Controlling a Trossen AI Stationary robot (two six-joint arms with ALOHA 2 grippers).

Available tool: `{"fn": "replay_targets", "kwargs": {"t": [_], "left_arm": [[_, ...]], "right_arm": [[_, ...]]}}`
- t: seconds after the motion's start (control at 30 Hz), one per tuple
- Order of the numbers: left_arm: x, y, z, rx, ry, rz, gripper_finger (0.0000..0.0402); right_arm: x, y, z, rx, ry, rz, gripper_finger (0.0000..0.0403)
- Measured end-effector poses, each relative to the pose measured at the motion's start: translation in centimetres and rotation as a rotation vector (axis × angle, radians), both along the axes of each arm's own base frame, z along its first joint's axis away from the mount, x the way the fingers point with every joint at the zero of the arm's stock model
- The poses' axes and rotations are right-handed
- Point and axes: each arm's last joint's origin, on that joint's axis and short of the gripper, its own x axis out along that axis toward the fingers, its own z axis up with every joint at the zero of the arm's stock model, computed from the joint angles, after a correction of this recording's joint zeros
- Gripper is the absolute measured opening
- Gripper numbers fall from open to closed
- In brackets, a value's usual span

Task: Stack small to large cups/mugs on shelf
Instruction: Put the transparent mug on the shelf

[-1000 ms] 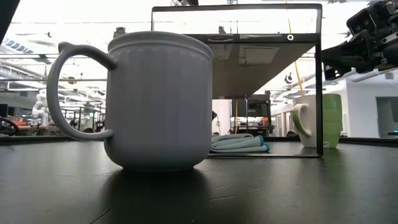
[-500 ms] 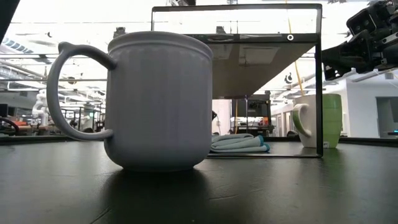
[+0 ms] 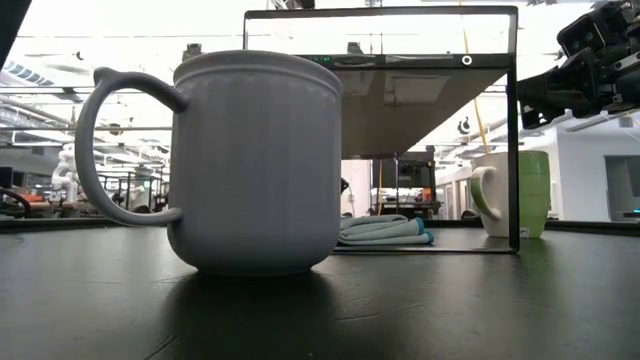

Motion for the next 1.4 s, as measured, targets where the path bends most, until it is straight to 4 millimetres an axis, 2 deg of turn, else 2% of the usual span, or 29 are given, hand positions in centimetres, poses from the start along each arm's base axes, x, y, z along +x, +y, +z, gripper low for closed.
{"fn": "replay_targets", "kwargs": {"t": [0.53, 0.8, 1.13, 1.4], "left_arm": [[0.0, -0.2, 0.0, -0.007, 0.003, -0.031, 0.0], [0.0, -0.4, -1.1, 0.003, 0.028, -0.041, 0.0], [0.1, -0.4, -1.3, 0.006, 0.023, -0.05, 0.0], [0.2, -0.4, -1.4, 0.005, 0.022, -0.057, 0.0015]], "right_arm": [[0.0, 0.0, 0.0, 0.003, 0.002, 0.0, 0.0], [0.0, 0.0, 0.0, 0.003, 0.003, 0.0, 0.0], [0.0, 0.0, 0.0, 0.003, 0.004, -0.001, 0.0], [0.0, 0.0, -0.1, 0.004, 0.005, -0.001, 0.0]]}}
